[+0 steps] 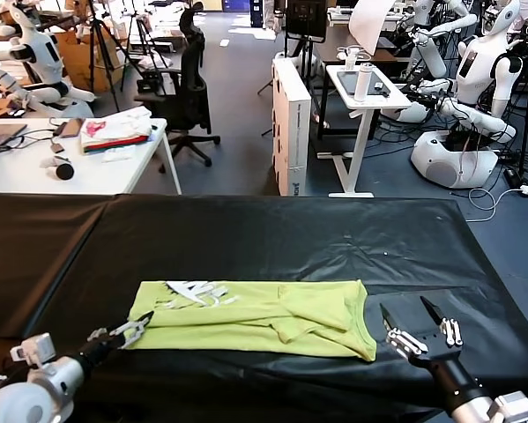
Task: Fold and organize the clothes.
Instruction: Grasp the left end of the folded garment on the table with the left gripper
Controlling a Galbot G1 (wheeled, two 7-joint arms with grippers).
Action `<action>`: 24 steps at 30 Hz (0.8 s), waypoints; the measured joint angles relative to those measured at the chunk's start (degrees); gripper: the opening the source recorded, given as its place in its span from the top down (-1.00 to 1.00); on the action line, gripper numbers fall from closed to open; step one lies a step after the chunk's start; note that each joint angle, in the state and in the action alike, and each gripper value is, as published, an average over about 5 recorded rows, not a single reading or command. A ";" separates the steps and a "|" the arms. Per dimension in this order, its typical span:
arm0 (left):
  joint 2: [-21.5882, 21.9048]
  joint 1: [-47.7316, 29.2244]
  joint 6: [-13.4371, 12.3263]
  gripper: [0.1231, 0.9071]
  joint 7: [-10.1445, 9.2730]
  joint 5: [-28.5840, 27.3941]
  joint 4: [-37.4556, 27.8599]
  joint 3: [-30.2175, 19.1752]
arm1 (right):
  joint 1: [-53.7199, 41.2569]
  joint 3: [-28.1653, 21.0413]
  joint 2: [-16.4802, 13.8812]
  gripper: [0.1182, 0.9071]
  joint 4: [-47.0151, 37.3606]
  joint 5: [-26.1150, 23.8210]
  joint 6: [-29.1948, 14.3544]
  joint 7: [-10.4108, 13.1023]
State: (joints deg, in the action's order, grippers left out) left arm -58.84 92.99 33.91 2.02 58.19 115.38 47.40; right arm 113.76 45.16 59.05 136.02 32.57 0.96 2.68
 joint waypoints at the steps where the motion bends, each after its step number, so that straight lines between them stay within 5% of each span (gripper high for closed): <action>1: 0.02 -0.17 0.02 -1.00 0.02 0.09 -0.15 -0.10 | -0.11 -0.14 0.10 -1.00 -0.01 -0.07 0.02 0.00; 17: -0.57 -2.06 0.47 -1.00 0.97 1.49 -2.05 -1.46 | -1.16 -1.62 0.91 -1.00 0.23 -0.91 0.54 0.02; 24: -0.58 -1.96 0.38 -0.80 1.35 1.40 -1.63 -1.56 | -1.53 -1.99 1.15 -1.00 0.23 -0.97 0.65 0.04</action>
State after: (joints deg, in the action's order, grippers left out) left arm -59.42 91.02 34.28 3.37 59.59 113.75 45.84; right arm 112.23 43.16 60.19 136.25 31.60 1.61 2.72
